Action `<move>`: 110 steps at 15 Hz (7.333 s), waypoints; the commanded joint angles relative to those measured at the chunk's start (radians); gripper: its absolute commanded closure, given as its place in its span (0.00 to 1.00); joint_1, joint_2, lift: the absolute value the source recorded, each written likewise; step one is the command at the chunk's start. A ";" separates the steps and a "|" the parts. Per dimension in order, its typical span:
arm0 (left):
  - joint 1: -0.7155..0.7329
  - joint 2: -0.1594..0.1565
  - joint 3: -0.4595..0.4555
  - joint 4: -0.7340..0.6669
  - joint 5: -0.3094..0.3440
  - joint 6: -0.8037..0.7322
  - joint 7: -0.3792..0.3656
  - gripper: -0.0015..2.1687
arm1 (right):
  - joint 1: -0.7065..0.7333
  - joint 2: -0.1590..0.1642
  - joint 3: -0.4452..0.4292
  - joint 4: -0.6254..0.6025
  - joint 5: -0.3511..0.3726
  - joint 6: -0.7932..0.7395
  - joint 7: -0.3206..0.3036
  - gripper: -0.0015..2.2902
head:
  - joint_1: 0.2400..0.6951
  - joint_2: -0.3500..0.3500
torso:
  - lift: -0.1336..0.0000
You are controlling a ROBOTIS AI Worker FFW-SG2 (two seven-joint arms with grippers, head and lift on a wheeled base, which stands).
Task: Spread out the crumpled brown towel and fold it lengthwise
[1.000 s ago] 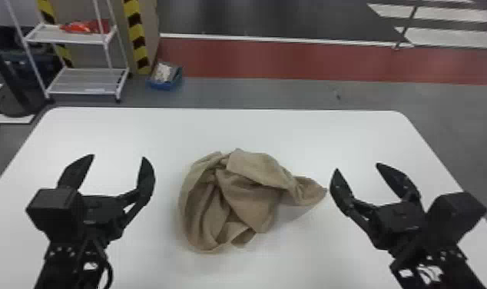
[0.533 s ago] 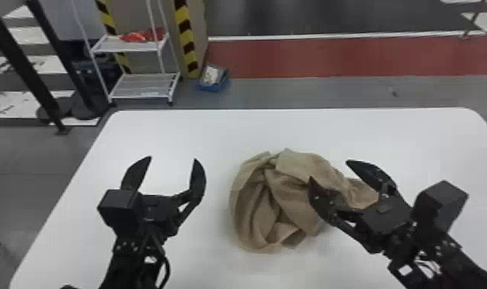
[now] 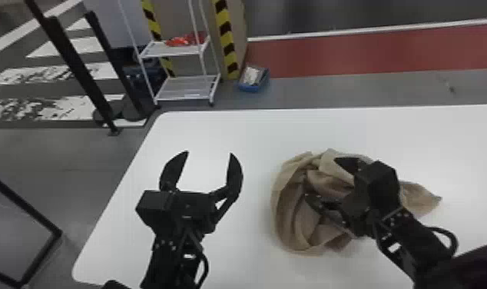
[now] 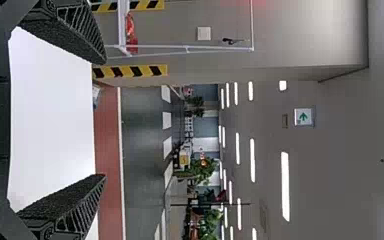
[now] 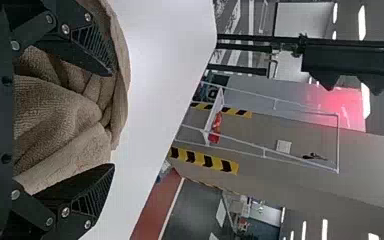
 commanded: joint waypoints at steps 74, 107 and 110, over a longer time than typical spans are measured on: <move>0.076 0.122 -0.337 -0.036 0.028 0.259 0.111 0.83 | 0.193 -0.001 -0.518 0.185 -0.259 -0.435 0.022 0.67 | 1.00 0.13 | 0.07; -0.068 0.063 -0.059 -0.114 -0.002 0.474 -0.125 0.09 | 0.062 -0.129 -0.741 0.202 -0.337 -0.159 0.046 0.67 | 1.00 0.05 | 0.07; 0.027 0.076 -0.012 -0.129 0.012 0.366 -0.154 0.09 | 0.052 -0.133 -0.741 0.228 -0.337 -0.165 0.046 0.67 | 1.00 0.06 | 0.07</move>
